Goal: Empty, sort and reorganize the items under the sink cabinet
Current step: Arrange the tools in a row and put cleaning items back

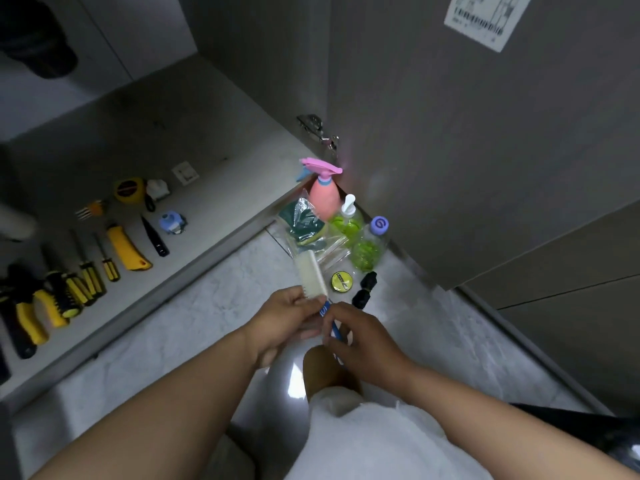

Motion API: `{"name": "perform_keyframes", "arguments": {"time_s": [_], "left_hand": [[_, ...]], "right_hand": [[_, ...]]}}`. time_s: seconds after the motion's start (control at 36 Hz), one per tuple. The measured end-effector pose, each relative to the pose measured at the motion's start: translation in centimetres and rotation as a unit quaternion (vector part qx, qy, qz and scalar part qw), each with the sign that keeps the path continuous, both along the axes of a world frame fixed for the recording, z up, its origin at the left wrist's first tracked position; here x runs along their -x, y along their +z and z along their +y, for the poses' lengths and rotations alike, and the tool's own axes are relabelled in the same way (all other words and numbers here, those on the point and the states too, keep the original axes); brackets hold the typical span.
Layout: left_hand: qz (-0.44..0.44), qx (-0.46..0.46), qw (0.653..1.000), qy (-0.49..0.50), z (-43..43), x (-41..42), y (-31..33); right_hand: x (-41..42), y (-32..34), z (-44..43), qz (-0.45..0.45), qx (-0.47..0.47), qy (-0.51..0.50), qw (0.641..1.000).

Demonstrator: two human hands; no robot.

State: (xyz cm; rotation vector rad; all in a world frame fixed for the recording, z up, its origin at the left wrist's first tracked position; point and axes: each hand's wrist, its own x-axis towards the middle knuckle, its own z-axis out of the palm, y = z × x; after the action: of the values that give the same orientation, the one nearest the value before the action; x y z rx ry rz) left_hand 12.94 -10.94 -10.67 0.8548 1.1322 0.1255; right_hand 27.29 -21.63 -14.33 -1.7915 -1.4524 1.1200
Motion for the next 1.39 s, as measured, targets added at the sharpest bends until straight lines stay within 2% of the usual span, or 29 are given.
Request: {"name": "perform_keyframes", "arguments": {"time_s": [0.11,0.25,0.33,0.47,0.56,0.67,0.75,0.81,0.94,1.19,1.25,1.31,1.39], "left_hand": [[0.014,-0.07,0.997,0.04,1.6,0.8,0.9],[0.026,-0.126,0.984,0.125,5.2,2.3,2.2],[0.028,-0.14,0.98,0.136,8.2,3.8,3.1],[0.05,-0.168,0.97,0.166,13.1,6.2,4.1],[0.074,-0.182,0.962,0.187,16.3,8.2,3.9],[0.214,-0.308,0.921,0.107,19.0,11.7,2.4],[0.333,-0.421,0.842,-0.053,19.2,14.5,1.5],[0.357,-0.46,0.802,-0.133,19.0,15.5,1.0],[0.379,-0.441,0.791,-0.193,18.1,15.5,-0.2],[0.393,-0.431,0.791,-0.185,17.3,15.1,-0.6],[0.401,-0.459,0.777,-0.157,16.5,14.9,-0.4],[0.41,-0.507,0.747,-0.132,15.4,14.3,-0.2],[0.379,-0.579,0.705,-0.155,13.4,13.1,-0.1]], "right_hand": [[0.7,0.1,1.7,0.012,0.002,-0.044,0.999],[1.6,-1.0,4.0,0.108,0.032,-0.116,0.987],[2.8,-0.6,7.5,0.193,0.063,-0.098,0.974],[5.0,1.3,15.2,0.187,0.041,-0.016,0.981],[6.3,1.8,19.6,0.198,0.064,-0.011,0.978],[8.3,0.8,25.3,0.173,0.099,-0.059,0.978],[9.6,0.1,28.6,0.126,0.129,-0.084,0.98],[10.3,-0.4,30.0,0.111,0.144,-0.093,0.979],[11.5,-1.7,31.5,0.049,0.171,-0.073,0.981],[12.5,-2.8,31.1,-0.077,0.085,-0.069,0.991],[12.4,-2.9,30.5,-0.093,0.066,-0.074,0.991],[12.0,-2.9,29.1,-0.092,0.025,-0.089,0.991],[10.5,-3.0,24.8,-0.071,-0.07,-0.082,0.992]]}}
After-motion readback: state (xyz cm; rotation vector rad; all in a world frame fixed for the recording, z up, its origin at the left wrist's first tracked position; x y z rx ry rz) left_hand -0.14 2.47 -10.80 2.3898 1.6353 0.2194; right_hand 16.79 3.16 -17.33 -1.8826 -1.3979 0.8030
